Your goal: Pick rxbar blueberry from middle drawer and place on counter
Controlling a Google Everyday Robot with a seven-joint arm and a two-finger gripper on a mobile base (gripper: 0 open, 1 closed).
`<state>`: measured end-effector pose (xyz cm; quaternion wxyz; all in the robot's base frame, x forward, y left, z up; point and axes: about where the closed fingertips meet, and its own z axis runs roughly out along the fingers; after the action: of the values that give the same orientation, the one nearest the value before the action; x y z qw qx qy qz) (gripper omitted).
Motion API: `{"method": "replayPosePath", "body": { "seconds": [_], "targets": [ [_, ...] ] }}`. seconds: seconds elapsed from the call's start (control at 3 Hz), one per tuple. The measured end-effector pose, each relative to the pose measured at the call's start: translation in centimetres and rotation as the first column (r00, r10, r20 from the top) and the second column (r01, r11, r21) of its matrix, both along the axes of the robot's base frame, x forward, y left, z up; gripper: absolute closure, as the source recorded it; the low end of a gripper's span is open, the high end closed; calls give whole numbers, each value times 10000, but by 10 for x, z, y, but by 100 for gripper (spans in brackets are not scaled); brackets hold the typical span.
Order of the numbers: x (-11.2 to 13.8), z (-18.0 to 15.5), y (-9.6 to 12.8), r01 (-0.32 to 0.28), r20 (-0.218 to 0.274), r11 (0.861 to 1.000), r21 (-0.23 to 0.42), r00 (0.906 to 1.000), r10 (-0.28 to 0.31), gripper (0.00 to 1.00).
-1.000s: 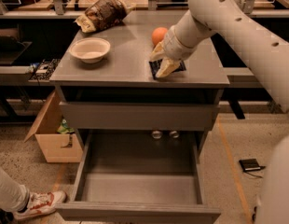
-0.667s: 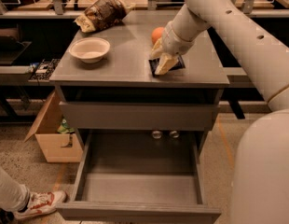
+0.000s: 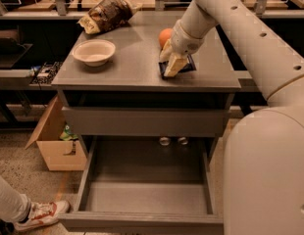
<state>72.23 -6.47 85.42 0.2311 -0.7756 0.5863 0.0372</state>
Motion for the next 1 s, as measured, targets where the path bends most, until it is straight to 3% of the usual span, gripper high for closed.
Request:
{"method": "replayPosePath", "body": {
  "seconds": [1.0],
  "targets": [
    [4,-9,7,-55,-37,10000,40,10000,55,13]
  ]
}}
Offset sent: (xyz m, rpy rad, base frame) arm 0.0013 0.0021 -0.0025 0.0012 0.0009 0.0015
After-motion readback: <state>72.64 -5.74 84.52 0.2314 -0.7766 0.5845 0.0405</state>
